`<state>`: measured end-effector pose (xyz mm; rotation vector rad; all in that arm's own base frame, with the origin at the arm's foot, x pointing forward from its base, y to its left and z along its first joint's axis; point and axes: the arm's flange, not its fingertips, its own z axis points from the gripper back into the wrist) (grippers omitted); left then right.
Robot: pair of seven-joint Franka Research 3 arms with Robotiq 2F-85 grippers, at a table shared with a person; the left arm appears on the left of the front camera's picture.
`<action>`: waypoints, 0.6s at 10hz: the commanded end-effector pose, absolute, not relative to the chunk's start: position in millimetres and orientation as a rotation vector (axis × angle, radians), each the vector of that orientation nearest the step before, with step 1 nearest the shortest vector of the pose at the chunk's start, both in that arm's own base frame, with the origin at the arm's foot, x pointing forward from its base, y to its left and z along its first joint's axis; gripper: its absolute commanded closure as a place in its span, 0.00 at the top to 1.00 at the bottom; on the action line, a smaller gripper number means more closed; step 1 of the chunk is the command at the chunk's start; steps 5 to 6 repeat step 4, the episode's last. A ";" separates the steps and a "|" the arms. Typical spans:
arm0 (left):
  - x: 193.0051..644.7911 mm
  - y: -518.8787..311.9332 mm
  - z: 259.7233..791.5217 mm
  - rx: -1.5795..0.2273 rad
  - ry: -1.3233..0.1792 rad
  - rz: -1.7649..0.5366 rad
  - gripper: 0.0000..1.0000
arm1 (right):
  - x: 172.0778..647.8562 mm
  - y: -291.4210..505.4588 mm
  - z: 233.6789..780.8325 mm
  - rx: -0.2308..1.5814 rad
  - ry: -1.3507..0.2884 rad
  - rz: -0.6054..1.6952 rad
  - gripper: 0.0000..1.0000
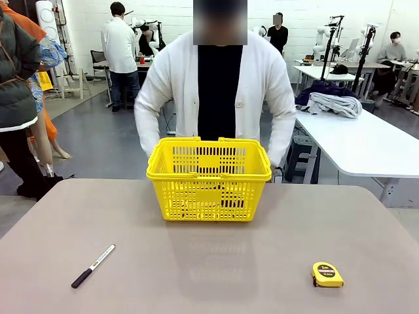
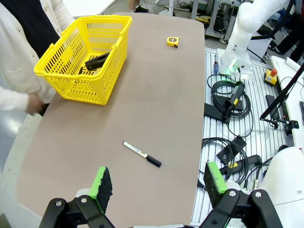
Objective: Place the items the person wants into the basket.
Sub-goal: Pick up the item the person points to and place it in the Market Basket.
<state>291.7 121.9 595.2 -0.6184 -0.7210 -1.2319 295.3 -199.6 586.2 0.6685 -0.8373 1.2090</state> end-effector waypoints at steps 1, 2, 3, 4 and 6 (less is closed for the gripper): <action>291.9 122.3 596.0 -0.629 -0.747 -1.246 1.00 | 295.8 -197.2 581.6 0.683 -0.874 1.217 1.00; 291.9 122.3 596.0 -0.629 -0.747 -1.246 1.00 | 295.8 -197.2 581.6 0.683 -0.874 1.217 1.00; 291.9 122.3 596.0 -0.629 -0.747 -1.246 1.00 | 295.8 -197.2 581.6 0.683 -0.874 1.217 1.00; 291.9 122.3 596.0 -0.629 -0.747 -1.246 1.00 | 295.8 -197.2 581.6 0.683 -0.874 1.217 1.00; 291.9 122.3 596.0 -0.629 -0.747 -1.246 1.00 | 295.8 -197.2 581.6 0.683 -0.874 1.217 1.00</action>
